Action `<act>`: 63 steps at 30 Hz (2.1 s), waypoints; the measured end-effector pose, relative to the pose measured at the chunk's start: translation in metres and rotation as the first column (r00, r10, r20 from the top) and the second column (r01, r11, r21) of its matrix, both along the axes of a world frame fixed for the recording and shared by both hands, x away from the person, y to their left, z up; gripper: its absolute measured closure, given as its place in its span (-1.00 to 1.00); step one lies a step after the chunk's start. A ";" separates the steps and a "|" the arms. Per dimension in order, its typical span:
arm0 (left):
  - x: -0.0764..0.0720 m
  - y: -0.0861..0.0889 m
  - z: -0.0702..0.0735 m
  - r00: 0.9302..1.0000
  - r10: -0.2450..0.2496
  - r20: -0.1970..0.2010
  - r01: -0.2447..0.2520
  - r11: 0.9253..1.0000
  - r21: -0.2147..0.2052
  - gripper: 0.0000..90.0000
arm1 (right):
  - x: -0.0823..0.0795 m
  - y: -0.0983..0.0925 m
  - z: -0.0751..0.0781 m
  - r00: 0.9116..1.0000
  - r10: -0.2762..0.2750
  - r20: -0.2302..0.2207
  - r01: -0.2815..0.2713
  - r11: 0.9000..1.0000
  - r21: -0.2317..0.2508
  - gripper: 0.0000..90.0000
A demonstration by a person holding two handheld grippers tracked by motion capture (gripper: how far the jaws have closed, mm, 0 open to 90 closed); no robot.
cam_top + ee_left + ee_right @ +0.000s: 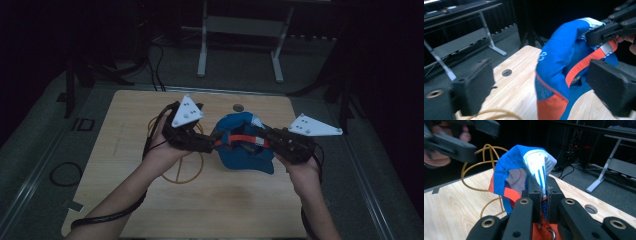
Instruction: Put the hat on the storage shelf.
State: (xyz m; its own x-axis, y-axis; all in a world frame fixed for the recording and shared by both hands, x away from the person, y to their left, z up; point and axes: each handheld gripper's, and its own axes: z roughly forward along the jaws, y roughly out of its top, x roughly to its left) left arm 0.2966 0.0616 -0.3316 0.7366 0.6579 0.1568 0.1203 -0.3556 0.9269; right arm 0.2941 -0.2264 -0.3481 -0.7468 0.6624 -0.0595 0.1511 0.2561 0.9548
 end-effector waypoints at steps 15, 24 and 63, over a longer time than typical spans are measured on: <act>0.026 -0.039 -0.017 0.994 0.004 -0.105 0.002 0.999 0.054 -0.22 | -0.006 -0.004 0.001 1.000 0.007 0.011 -0.007 1.000 0.013 0.90; 0.027 -0.053 -0.026 0.989 0.009 -0.146 0.008 0.993 0.115 0.12 | -0.008 -0.004 -0.005 1.000 0.017 -0.001 -0.017 1.000 0.006 0.90; 0.025 -0.060 -0.037 0.977 -0.207 0.051 0.200 0.974 0.105 0.98 | -0.054 -0.014 -0.017 0.985 0.158 0.074 -0.159 0.987 -0.001 0.02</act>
State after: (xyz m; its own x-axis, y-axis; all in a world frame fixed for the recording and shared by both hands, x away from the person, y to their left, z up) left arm 0.3214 0.0013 -0.3690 0.8404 0.4742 0.2624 -0.0201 -0.4565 0.8895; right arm 0.2405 -0.2400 -0.3650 -0.8359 0.5365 -0.1155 0.0378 0.2662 0.9632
